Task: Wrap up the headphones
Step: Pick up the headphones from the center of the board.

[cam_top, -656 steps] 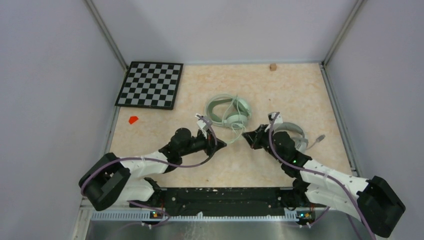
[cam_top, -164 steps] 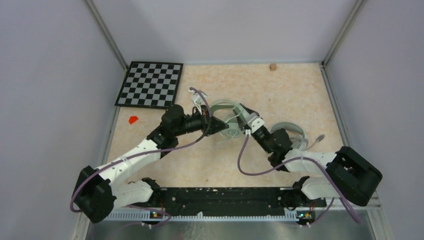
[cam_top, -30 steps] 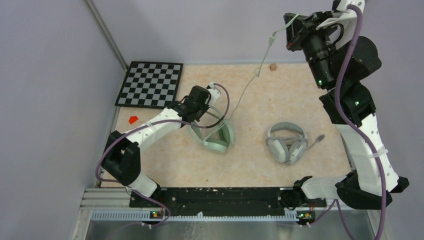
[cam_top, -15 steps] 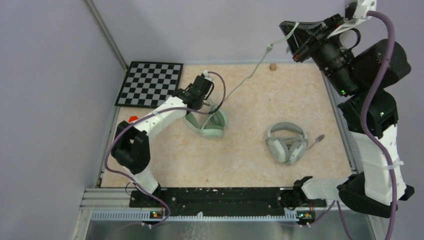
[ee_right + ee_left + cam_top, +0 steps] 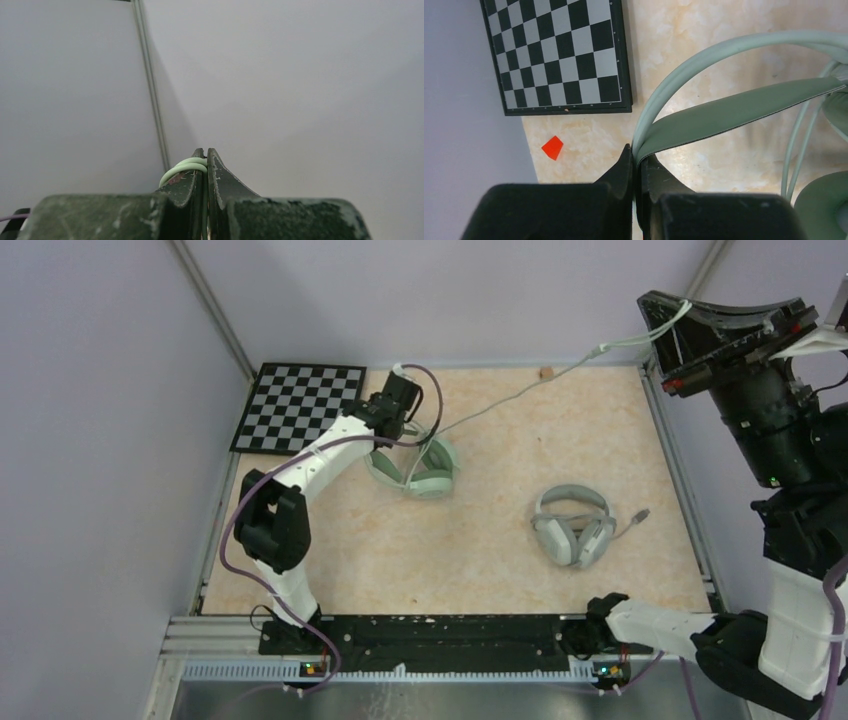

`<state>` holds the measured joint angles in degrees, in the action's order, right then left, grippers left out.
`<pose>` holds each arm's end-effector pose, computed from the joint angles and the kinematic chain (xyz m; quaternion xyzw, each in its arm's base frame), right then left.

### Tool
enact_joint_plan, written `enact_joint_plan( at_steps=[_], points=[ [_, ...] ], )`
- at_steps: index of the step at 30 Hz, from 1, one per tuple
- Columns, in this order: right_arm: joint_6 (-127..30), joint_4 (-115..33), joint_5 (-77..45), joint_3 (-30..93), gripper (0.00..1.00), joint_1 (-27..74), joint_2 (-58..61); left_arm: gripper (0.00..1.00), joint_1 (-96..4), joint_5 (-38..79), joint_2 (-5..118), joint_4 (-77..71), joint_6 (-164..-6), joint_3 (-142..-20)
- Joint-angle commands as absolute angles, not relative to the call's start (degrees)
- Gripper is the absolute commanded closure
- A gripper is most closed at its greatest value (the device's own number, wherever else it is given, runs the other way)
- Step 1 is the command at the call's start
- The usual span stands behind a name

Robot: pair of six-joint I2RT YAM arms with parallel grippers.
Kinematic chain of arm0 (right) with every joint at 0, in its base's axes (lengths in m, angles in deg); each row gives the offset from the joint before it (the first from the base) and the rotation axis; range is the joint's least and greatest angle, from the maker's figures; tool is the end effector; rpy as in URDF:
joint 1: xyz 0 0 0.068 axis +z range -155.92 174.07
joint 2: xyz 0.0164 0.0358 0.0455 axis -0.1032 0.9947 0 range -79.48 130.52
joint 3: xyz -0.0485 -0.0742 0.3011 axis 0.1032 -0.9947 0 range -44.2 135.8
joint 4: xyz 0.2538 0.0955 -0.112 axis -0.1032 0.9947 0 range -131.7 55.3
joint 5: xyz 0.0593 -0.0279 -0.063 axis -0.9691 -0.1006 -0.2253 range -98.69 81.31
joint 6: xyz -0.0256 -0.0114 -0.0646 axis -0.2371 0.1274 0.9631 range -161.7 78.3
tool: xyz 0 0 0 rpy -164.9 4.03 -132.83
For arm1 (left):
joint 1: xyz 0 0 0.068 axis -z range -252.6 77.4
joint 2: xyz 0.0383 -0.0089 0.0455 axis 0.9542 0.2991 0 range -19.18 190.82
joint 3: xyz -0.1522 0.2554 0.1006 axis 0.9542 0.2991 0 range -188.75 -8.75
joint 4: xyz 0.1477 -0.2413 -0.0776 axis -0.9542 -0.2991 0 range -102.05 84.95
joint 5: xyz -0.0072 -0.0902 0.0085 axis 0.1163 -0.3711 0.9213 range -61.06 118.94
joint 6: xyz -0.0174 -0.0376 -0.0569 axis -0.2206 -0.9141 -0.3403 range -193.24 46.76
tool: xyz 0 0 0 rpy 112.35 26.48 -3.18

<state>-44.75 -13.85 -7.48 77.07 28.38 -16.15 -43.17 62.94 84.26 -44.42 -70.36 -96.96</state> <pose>0.0779 0.0518 0.7213 -0.1256 0.4833 0.2724 0.8225 0.4046 -0.1913 0.2967 0.1681 0.8998 0.2043 0.3469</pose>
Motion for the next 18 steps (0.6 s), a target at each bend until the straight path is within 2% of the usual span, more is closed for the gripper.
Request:
enact_joint_plan(
  at_steps=[1,6,9,12,15,18],
  points=[
    [-50.6,-15.7,-13.1,74.5,1.0,27.8,-19.2,1.0,-44.7,62.7,82.6,-42.8,-76.4,-99.2],
    [-58.7,-19.9,-26.6,67.7,1.0,27.8,-23.8,1.0,-46.8,62.5,80.4,-39.7,-79.5,-99.2],
    [-61.9,-19.8,-29.7,70.4,1.0,27.8,-24.3,1.0,-47.7,63.8,79.9,-37.0,-80.4,-99.5],
    [-68.9,-21.6,-35.6,70.3,1.0,27.9,-24.6,1.0,-50.1,60.4,78.8,-34.9,-84.3,-99.5],
    [-82.5,-30.4,-44.2,61.0,1.0,27.9,-27.6,1.0,-53.0,53.2,77.1,-33.2,-90.6,-98.7],
    [-98.2,-45.9,-50.0,46.3,1.0,27.9,-33.7,1.0,-54.4,51.9,75.2,-29.0,-93.9,-97.1]
  ],
)
